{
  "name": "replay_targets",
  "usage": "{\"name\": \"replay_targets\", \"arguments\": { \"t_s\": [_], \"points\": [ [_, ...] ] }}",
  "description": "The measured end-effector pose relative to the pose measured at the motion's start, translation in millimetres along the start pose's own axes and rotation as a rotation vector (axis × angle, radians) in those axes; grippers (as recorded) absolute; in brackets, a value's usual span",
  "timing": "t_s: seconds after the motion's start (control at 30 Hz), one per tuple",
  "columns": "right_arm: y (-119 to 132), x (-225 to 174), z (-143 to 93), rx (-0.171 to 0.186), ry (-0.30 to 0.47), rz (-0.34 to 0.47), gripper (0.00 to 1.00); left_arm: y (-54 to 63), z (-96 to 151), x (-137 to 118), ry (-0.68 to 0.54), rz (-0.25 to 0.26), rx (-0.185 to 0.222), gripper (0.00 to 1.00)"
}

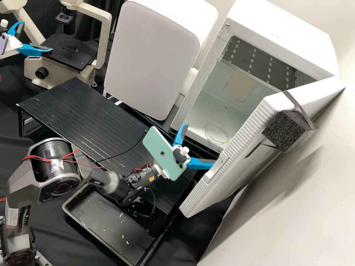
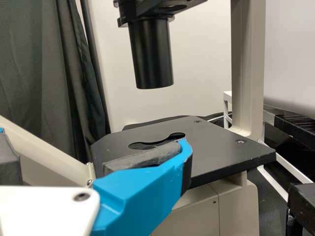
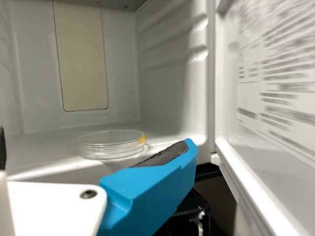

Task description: Take the petri dish out of the incubator

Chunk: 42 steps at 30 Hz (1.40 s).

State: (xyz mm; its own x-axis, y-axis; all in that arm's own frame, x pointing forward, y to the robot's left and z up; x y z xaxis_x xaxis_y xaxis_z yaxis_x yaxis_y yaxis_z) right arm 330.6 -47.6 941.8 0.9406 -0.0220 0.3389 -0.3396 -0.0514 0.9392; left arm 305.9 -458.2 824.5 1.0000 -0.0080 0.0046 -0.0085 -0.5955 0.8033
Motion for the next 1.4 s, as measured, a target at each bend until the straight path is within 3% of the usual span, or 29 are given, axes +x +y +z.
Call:
{"name": "replay_targets", "arguments": {
  "t_s": [0.47,0.97,1.17,1.2,1.33,1.4],
  "points": [
    [-18.5,60.0,7.0,-0.079,-0.085,-0.077,1.0,0.0,0.0,0.0,0.0,0.0,0.0,1.0],
    [-16.3,86.8,11.0,-0.089,-0.104,-0.083,1.0,0.0,0.0,0.0,0.0,0.0,0.0,1.0],
    [-14.3,92.3,8.2,-0.062,-0.111,-0.098,1.0,0.0,0.0,0.0,0.0,0.0,0.0,1.0],
    [-14.1,93.3,7.2,-0.06,-0.108,-0.105,0.0,0.0,0.0,0.0,0.0,0.0,0.0,1.0],
    [-16.8,95.9,6.4,-0.069,-0.093,-0.136,0.0,0.0,0.0,0.0,0.0,0.0,0.0,1.0],
    [-17.9,96.3,7.3,-0.058,-0.093,-0.141,0.0,0.0,0.0,0.0,0.0,0.0,0.0,1.0]
  ]
}}
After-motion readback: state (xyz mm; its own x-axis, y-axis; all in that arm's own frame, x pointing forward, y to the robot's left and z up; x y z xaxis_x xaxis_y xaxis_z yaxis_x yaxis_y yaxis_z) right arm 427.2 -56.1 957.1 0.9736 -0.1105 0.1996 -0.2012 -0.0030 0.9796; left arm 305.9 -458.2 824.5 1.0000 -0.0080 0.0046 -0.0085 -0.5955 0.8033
